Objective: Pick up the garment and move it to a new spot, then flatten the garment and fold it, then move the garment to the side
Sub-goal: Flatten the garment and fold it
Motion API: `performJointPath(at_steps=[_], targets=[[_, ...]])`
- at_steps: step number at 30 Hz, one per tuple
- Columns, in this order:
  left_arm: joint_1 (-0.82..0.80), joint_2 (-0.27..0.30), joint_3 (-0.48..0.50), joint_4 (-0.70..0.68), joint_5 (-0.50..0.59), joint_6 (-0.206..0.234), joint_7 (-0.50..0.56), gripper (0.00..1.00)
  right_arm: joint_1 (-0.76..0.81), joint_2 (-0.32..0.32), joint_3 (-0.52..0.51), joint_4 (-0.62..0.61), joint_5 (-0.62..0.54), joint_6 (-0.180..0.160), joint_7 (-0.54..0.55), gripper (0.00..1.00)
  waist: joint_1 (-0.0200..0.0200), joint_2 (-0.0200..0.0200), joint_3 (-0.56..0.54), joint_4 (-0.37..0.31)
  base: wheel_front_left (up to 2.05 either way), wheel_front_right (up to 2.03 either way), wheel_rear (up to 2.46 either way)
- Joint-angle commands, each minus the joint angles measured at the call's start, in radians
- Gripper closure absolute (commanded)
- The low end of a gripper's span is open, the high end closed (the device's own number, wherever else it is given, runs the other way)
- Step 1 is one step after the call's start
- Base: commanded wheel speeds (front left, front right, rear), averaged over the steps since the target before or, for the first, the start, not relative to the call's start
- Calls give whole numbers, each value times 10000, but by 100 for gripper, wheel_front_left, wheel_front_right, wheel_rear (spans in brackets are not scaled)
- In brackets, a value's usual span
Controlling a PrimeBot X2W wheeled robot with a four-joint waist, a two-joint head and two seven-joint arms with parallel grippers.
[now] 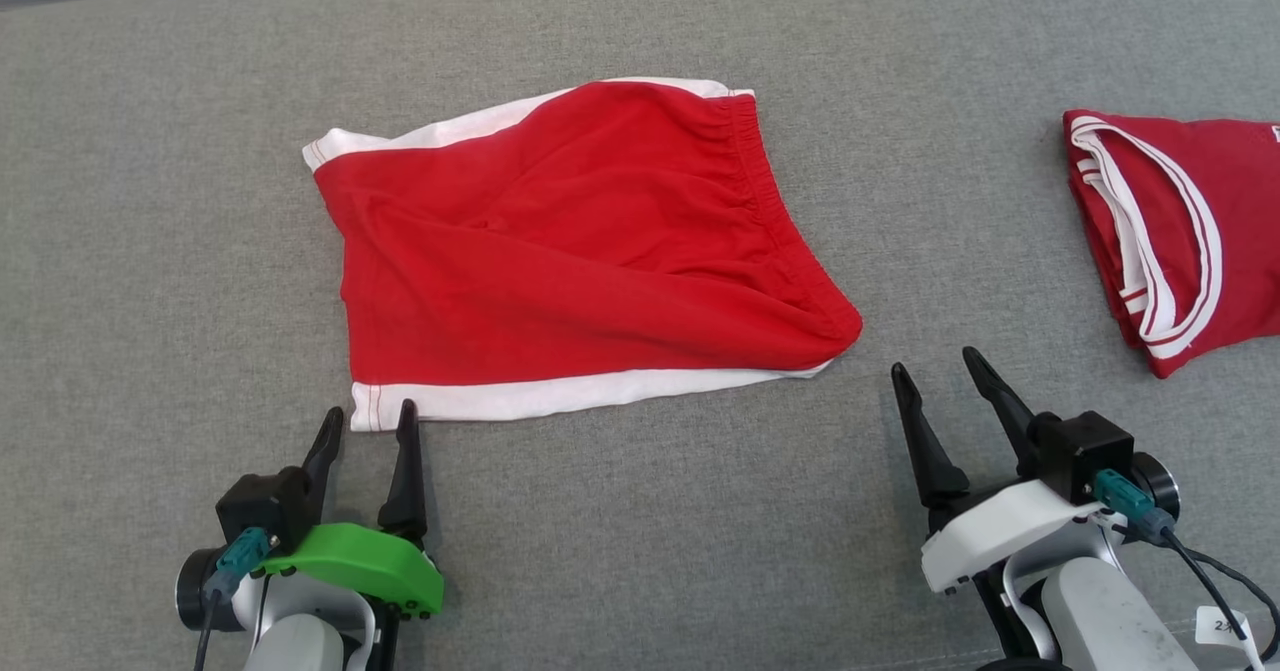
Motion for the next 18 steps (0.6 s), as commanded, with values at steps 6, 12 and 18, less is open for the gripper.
performJointPath(at_steps=[6, 12, 18], targets=[[-102, 27, 22, 13, 49, -62, 4, 71, -113, -76, 44, -46, 82, -13, -14, 0, -1, -1, 15, -67, 0, 0, 0], [-146, 28, 102, 58, 157, 78, 6, 100, -158, -114, 205, 20, 101, -13, -14, 0, -1, -1, 12, 8, 0, 0, 0], [-58, 28, 530, -140, 416, 396, 4, 100, -390, -442, 1009, 313, 307, -13, -14, 0, -1, -1, 130, 227, 0, 0, 0]])
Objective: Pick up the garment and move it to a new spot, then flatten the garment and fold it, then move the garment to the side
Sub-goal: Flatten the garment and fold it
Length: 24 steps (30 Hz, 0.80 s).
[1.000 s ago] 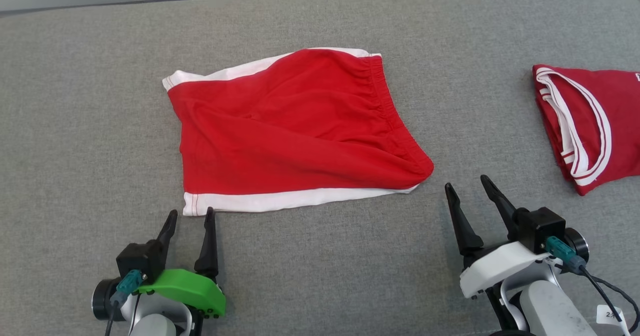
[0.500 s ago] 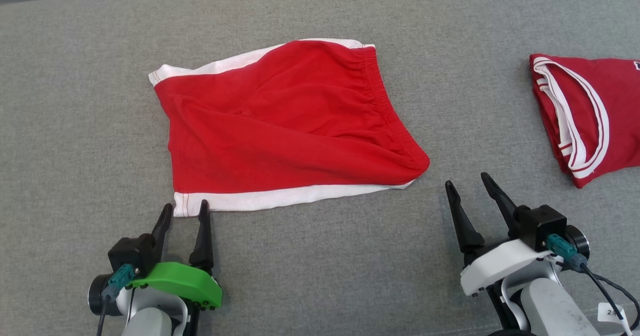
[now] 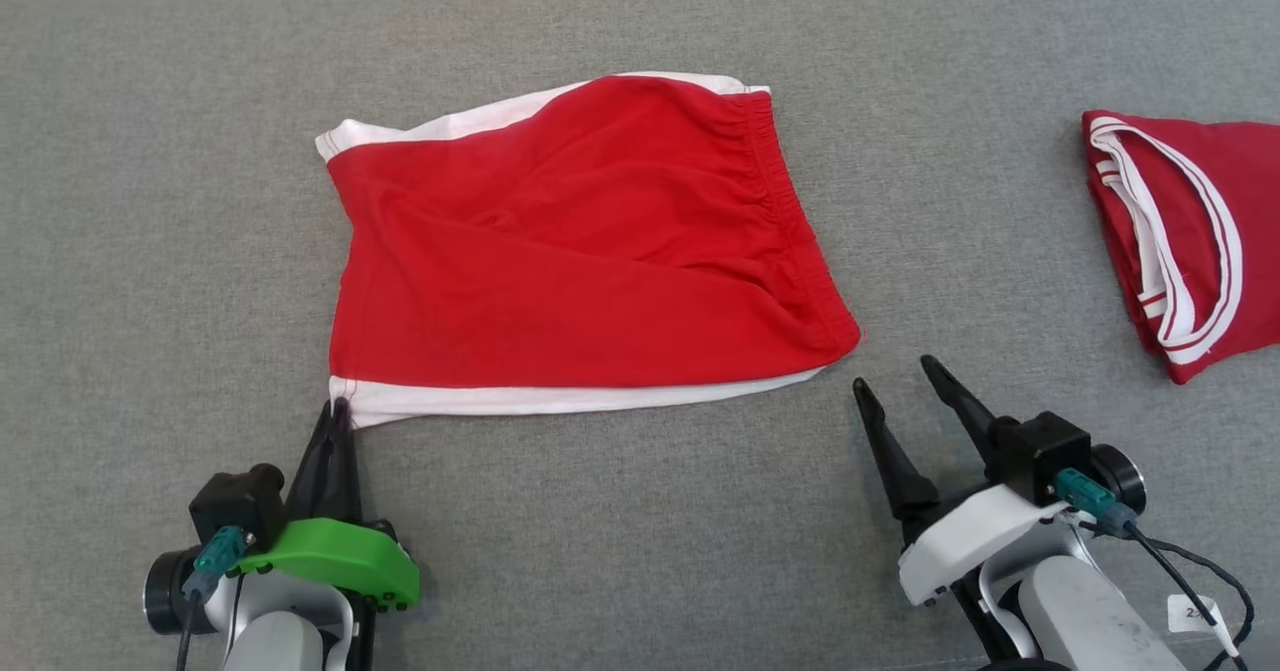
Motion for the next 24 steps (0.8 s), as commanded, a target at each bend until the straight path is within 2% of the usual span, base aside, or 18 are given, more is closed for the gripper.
performJointPath(at_steps=[1, 14, 23, 24], targets=[[-56, 32, 204, -104, 150, 111, 4, 100, -216, -231, 343, 118, 117, -13, -14, 0, 0, -2, 103, 145, 0, 0, 0], [-295, 35, 525, -90, 275, 99, 4, 100, -1278, -1215, 2429, 361, 294, -13, -14, 0, 0, -2, 405, 362, 0, 0, 0], [-514, 34, 271, -125, 108, 91, 4, 100, -2104, -1718, 3505, 671, 372, -13, -14, 0, 0, -2, 637, 525, 0, 0, 0], [-528, 34, 251, -128, 95, 97, 4, 100, -2152, -1732, 3565, 683, 410, -13, -14, 7, 0, -2, 655, 535, 0, 0, 0]])
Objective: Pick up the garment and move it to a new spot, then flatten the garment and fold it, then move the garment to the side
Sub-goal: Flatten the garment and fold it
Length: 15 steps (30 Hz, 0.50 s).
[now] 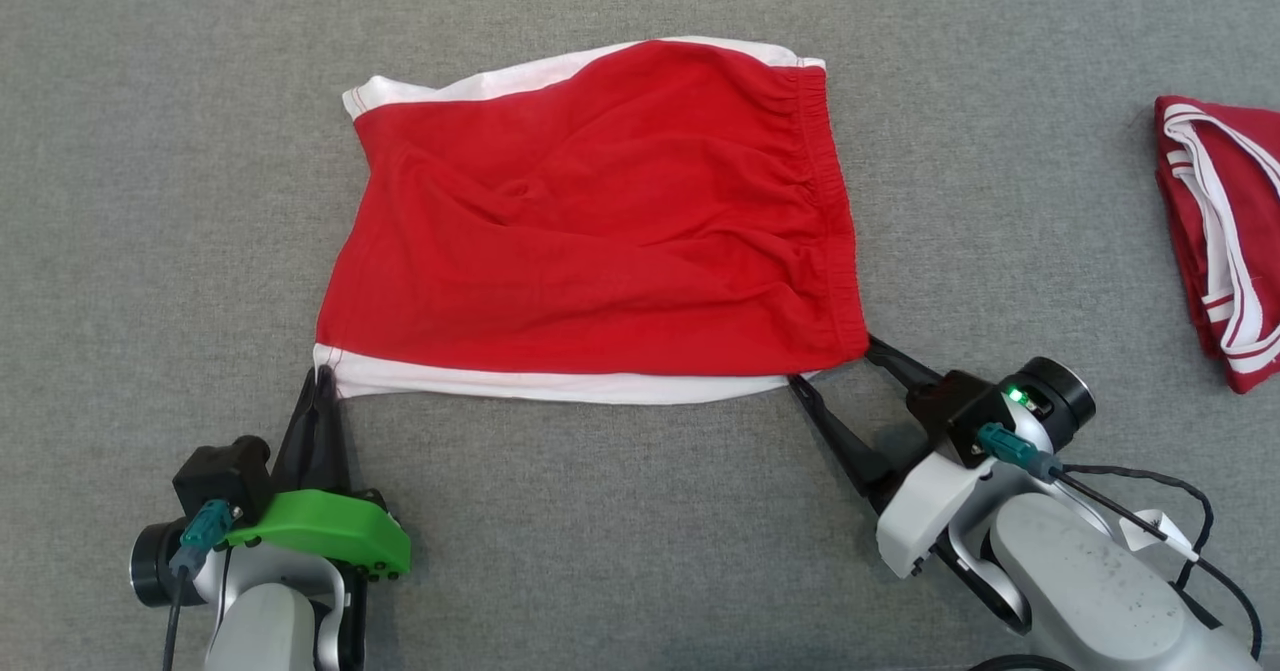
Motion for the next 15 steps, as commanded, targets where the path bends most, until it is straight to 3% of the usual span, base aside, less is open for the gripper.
performJointPath(at_steps=[1, 4, 15], targets=[[-165, 34, -40, -5, -43, -3, 4, 100, -120, -47, 108, 36, 103, -13, -14, 28, 0, 0, 49, 33, 0, 0, 0], [-169, 34, -84, -4, -27, 14, 4, 100, -145, -114, 318, 75, 198, -13, -14, 100, 0, 0, 62, 50, 0, 0, 0], [271, 34, 79, -308, 264, -245, 4, 100, 380, -389, 1161, -616, 1438, -13, -14, 100, 0, 0, -1330, 26, 0, 0, 0]])
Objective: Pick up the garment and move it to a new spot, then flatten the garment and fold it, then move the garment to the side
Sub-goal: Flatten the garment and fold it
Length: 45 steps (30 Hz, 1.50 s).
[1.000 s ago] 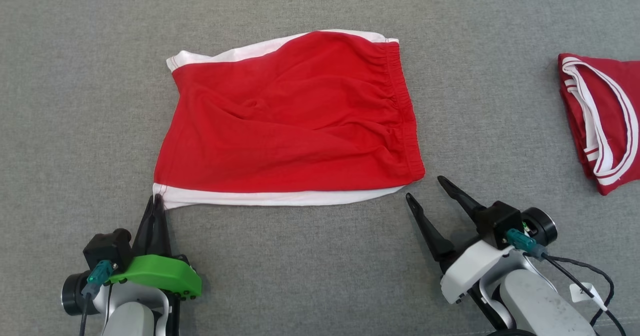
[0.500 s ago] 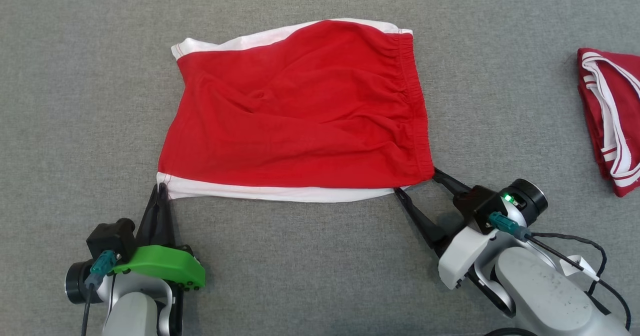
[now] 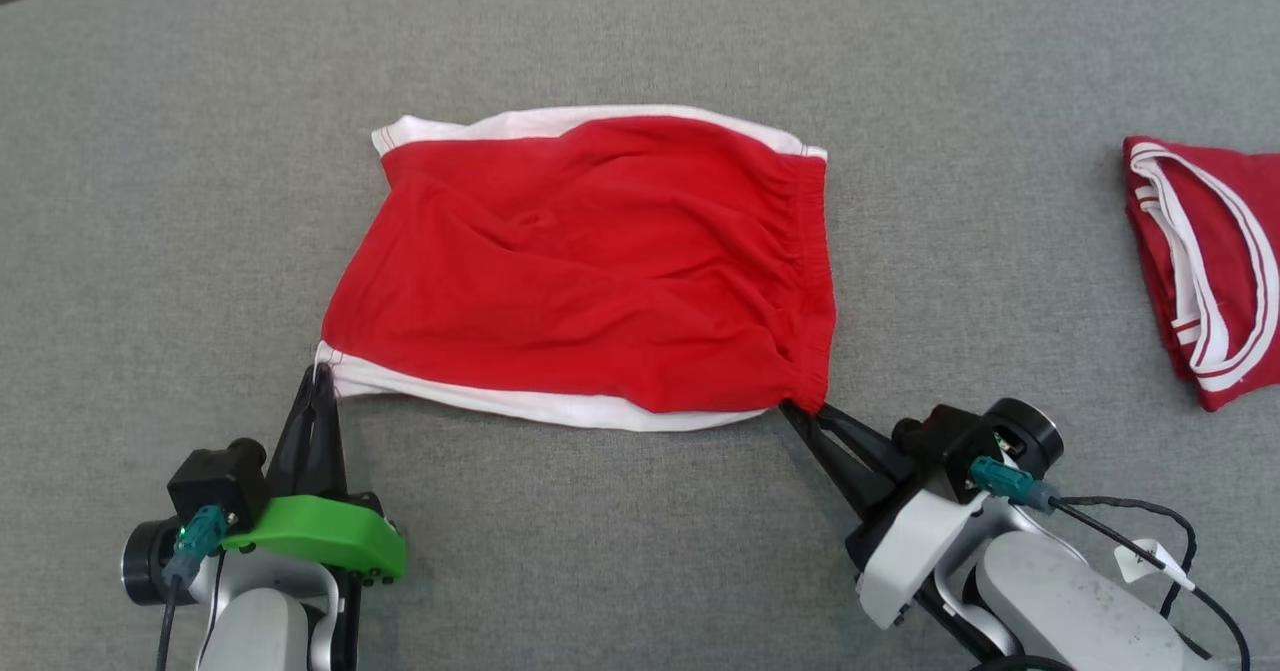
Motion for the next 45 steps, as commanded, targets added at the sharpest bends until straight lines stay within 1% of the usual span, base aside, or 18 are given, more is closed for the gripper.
performJointPath(at_steps=[1, 2, 5, 10, 11, 14, 16, 19, 22, 24, 25, 28, 31, 35, 37, 39, 42, 45], targets=[[211, 35, 86, -197, 192, -108, 6, 100, 219, -77, 167, -315, 487, -13, -14, 100, 0, 1, -880, -28, 0, 0, 0], [186, 37, 256, -435, 337, -222, 4, 100, 177, -204, 352, -734, 1085, -13, -16, 100, 0, 1, -1327, -25, 0, 0, 0], [-91, 156, 415, -813, 643, -428, 4, 100, -92, -355, 232, -1326, 2002, -15, -16, 100, 0, 1, -1952, -38, 0, 0, 0], [-1242, 870, 365, -1149, 715, -648, 4, 100, -902, -673, -492, -2175, 3409, -13, -14, 100, 0, 1, -2548, -32, 0, 0, 0], [-1242, 870, 365, -1149, 715, -648, 4, 100, -902, -673, -492, -2175, 3409, -13, -14, 100, 0, 1, -2548, -32, 0, 0, 0], [-2210, 1534, 95, -1253, 645, -674, 6, 100, -1622, -980, -637, -2485, 4138, -13, -6, 100, 0, 1, -2722, -21, 0, 0, 0], [-2880, 2058, -347, -1200, 617, -682, 50, 100, -2156, -1174, -696, -2616, 4562, -13, 82, 100, 0, 1, -2780, -19, 0, 0, 0], [-3851, 2670, -950, -1094, 241, -675, 623, 100, -2758, -1326, -820, -2603, 5130, -14, 434, 100, 0, 1, -2724, 3, 0, 0, 0], [-4581, 3107, -1469, -1033, -114, -672, 1311, 100, -3240, -1383, -941, -2370, 5620, -14, 1050, 100, 0, 1, -2373, 12, 0, 0, 0], [-5144, 3268, -1759, -1018, -336, -671, 1738, 100, -3668, -1372, -1043, -2145, 5951, -14, 1606, 100, 0, 1, -1812, 29, 0, 0, 0], [-5462, 3374, -1941, -984, -299, -671, 1974, 100, -3941, -1424, -1085, -2018, 5948, -14, 1866, 100, 0, 1, -1467, 40, 0, 0, 0], [-6537, 3325, -2334, -641, -329, -672, 2514, 100, -4907, -1391, -1195, -1441, 5942, -14, 2514, 100, 0, 1, -275, 58, 0, 0, 0], [-8035, 3326, -2573, -145, 78, -636, 2587, 100, -6476, -1262, -1420, -701, 5547, -14, 2701, 100, 0, 1, 1012, 47, 0, 0, 0], [-10407, 3249, -2750, 702, 822, -227, 2024, 100, -8907, -1094, -1893, 701, 4339, -18, 1936, 100, 0, 1, 2279, 29, 0, 0, 0], [-11460, 3228, -2932, 1113, 1265, -63, 1537, 100, -9957, -1099, -1869, 1362, 3490, -18, 1355, 100, 0, 1, 2657, 37, 0, 0, 0], [-12479, 3007, -3085, 1812, 1502, 31, 833, 100, -10927, -911, -1798, 2279, 2817, -18, 685, 100, 0, 1, 2964, 72, 0, 0, 0], [-12836, 2791, -3066, 2477, 1399, 87, 312, 100, -11278, -814, -1688, 2923, 2700, -18, 266, 100, 0, 1, 3103, 103, 0, 0, 0], [-12219, 2525, -3030, 2893, 1181, 110, 60, 100, -10835, -880, -1246, 3180, 2656, -18, 75, 100, 0, 1, 3182, 127, 0, 0, 0]])
